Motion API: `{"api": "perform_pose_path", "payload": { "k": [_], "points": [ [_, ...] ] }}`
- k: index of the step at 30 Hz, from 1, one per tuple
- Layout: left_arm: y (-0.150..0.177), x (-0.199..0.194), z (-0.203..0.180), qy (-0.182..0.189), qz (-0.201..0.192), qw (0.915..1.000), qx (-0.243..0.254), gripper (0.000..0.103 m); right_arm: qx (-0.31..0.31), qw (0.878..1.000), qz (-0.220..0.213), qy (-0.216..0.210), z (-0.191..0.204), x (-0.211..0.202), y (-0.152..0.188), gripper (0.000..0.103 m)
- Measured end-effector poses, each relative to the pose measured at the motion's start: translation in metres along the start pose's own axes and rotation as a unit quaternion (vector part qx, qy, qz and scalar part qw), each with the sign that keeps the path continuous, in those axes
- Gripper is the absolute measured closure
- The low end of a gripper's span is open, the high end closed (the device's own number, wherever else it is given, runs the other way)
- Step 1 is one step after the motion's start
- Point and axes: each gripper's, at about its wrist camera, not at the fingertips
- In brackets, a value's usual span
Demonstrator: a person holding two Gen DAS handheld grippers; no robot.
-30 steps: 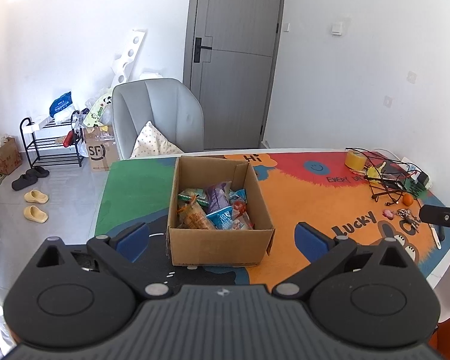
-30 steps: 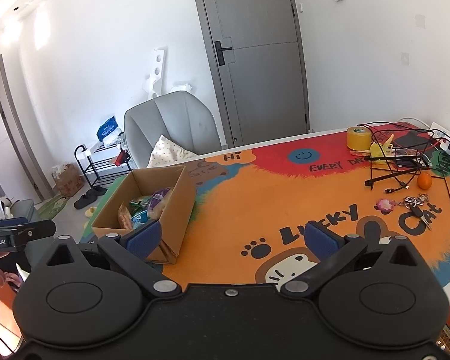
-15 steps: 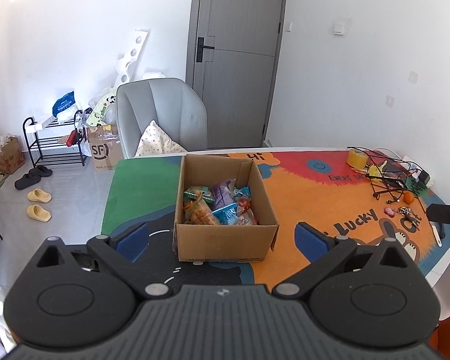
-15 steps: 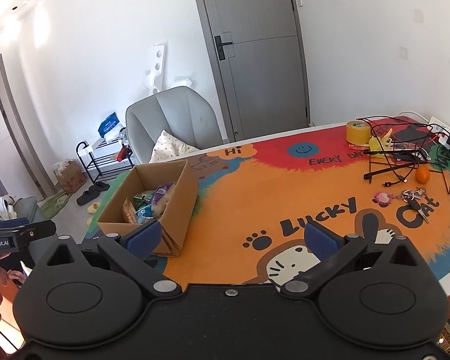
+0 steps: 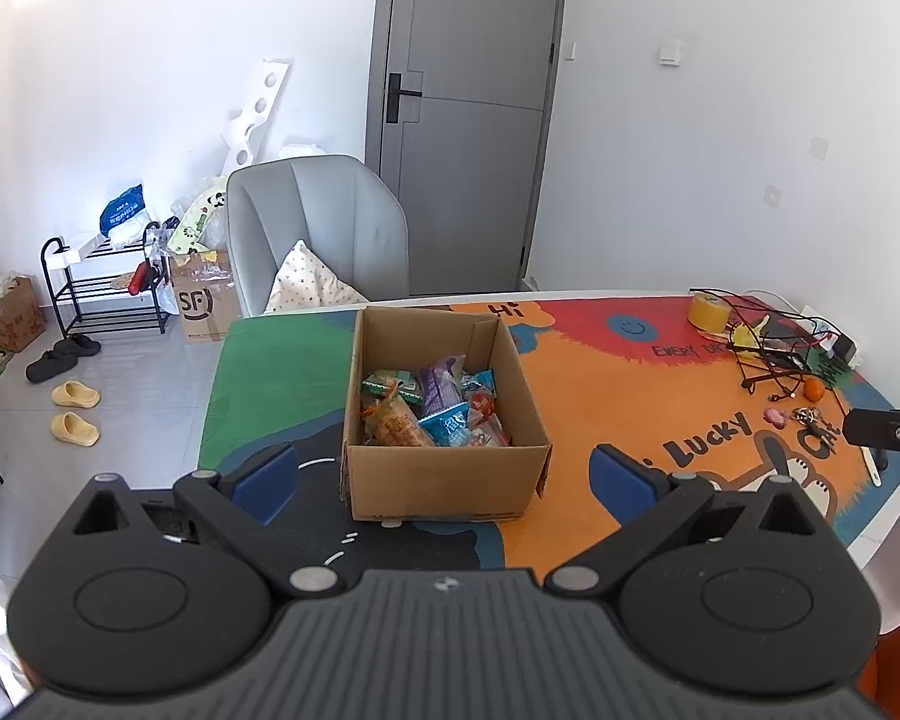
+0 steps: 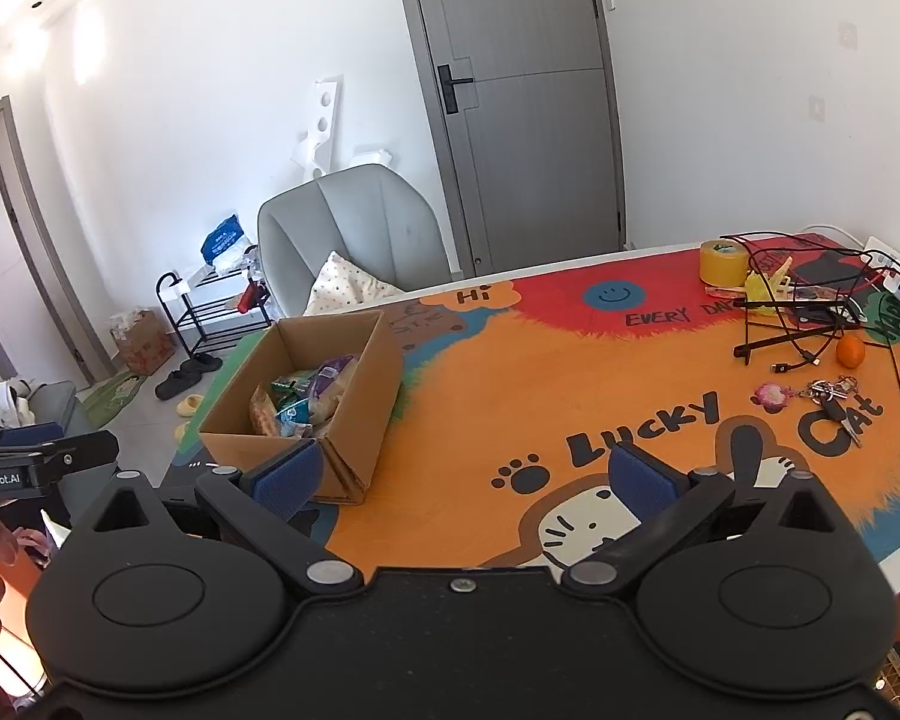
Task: Organize snacks
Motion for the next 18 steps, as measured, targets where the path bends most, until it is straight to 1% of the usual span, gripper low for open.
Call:
{"api": "perform_pose_path", "payload": {
  "k": [18],
  "points": [
    [0.0006,0.0012,0.0006,0.005,0.004,1.0000,0.001,0.001,-0.015,1.000,0.005,-0.002,0.0057,0.0020,0.0001,0.000]
  ]
}}
Point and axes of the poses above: each gripper's, at about its wrist camera, not at the fingertips, and x roughly the way its jaws point, z to its left, y to its underside, and after that the axes turned 6 degrees about z, right-handed
